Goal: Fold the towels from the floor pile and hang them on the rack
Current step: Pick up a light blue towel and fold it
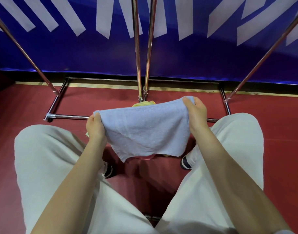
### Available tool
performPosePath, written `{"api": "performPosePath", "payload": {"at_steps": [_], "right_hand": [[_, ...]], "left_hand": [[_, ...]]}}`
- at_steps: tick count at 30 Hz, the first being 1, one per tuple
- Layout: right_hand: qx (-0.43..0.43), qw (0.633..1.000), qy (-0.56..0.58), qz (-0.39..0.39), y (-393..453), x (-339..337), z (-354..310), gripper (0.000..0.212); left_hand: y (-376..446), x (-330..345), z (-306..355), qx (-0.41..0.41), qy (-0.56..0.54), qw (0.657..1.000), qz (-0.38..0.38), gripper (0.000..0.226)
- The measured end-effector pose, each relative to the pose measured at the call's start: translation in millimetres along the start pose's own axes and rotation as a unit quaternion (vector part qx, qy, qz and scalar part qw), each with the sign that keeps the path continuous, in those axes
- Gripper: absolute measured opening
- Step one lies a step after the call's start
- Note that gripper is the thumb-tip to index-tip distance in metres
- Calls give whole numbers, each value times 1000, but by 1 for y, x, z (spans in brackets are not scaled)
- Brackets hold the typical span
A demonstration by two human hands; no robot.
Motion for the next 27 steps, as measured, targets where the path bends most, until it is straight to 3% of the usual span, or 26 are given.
{"api": "performPosePath", "payload": {"at_steps": [6,8,11,14,21,27], "right_hand": [[-73,994,-76,-10,3,-2,5,44],[-66,995,-76,4,4,4,14,46],[94,993,36,59,2,15,31,32],[216,970,95,52,-5,28,50,13],[116,989,48,-73,-36,59,40,16],[32,996,-29,-78,-54,71,33,20]], "left_hand": [[6,-5,5,-74,-35,997,14,25],[1,-5,4,-111,-39,993,14,18],[-10,-5,0,-166,-79,983,-9,23],[-27,0,2,-204,-118,971,-24,34],[-51,19,3,-193,-99,973,-75,18],[-64,40,-3,-89,-21,986,-136,22]]}}
Point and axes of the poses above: each hand's wrist, its own y-axis towards the middle knuckle, its own x-axis out of the palm, z = x × y, the point moved 1 cm from there along y, towards the middle knuckle, and after that the axes turned 4 degrees about z, right-handed, at the moved point
